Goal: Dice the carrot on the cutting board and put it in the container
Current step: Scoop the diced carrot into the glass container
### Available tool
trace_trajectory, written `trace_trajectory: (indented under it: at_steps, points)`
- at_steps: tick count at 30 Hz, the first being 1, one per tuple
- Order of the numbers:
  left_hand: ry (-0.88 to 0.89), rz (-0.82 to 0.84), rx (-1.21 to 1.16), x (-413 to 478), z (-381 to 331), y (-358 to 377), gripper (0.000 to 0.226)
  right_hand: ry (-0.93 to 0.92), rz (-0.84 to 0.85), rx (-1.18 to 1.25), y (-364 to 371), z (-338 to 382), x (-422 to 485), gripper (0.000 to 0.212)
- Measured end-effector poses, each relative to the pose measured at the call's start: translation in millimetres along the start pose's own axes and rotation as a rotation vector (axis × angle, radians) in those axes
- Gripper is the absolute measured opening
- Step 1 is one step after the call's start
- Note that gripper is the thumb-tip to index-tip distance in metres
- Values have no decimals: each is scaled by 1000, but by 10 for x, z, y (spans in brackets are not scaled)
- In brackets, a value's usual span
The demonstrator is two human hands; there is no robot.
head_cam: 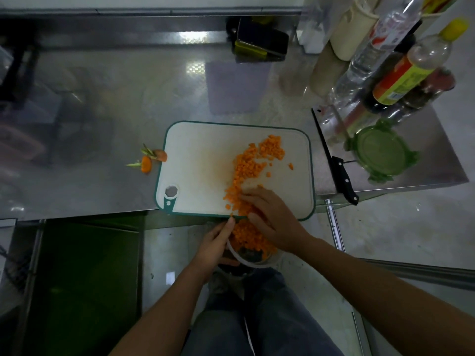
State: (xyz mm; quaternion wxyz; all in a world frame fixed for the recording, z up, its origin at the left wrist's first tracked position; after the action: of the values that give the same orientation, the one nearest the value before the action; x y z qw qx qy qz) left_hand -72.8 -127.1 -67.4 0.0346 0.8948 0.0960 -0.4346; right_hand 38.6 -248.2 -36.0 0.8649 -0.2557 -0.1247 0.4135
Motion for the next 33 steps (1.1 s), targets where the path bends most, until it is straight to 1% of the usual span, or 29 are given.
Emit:
trace_trajectory:
  at_steps: [4, 6, 8, 10, 13, 15, 17, 20, 23, 25, 28, 31, 33]
  points:
    - [1, -10, -4, 14, 22, -55, 49, -49, -98, 44, -127, 46, 27, 36]
    - [10, -12, -2, 2, 25, -86, 47, -59, -138, 35, -201, 21, 226, 35]
    - [15, -19, -4, -23, 23, -112, 44, -65, -144, -1, -223, -3, 461, 38]
    - [18, -34, 2, -47, 19, -147, 40, -57, -111, -46, -170, -27, 657, 44]
    - [32, -53, 11, -74, 17, -195, 38, -36, 0, -91, 16, -43, 777, 49]
    - [33, -62, 12, -86, 23, -226, 40, -49, 46, -78, 92, -19, 731, 44]
    - [35, -69, 10, -89, 31, -249, 40, -87, 56, -35, 95, 12, 622, 40]
    - [40, -81, 1, -95, 12, -260, 35, -97, 93, 18, 72, 71, 415, 38]
    - [40, -84, -14, -113, -12, -246, 32, -95, 147, 21, 85, 113, 219, 38]
    - [34, -89, -2, -113, -5, -249, 36, -117, 169, 8, 92, 144, 117, 36]
    - [34, -88, 15, -116, 2, -250, 41, -142, 131, 21, 55, 230, 17, 32]
    - [40, -77, 14, -137, -10, -241, 39, -163, 21, 39, -24, 287, 48, 32]
    - [48, -71, 12, -161, -25, -239, 35, -100, -65, -4, -76, 196, 131, 36]
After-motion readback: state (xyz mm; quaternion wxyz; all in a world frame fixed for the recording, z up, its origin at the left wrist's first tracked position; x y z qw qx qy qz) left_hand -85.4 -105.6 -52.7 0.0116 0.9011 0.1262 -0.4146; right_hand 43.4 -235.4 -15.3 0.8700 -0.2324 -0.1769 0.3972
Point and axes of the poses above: each hand's wrist, its own x-axis towards the middle knuckle, its own y-axis out of the palm, z = x × y, the point moved 4 cm from there along x, towards the middle knuckle, and after that the axes turned 13 degrees about x, right-handed, at the moved point
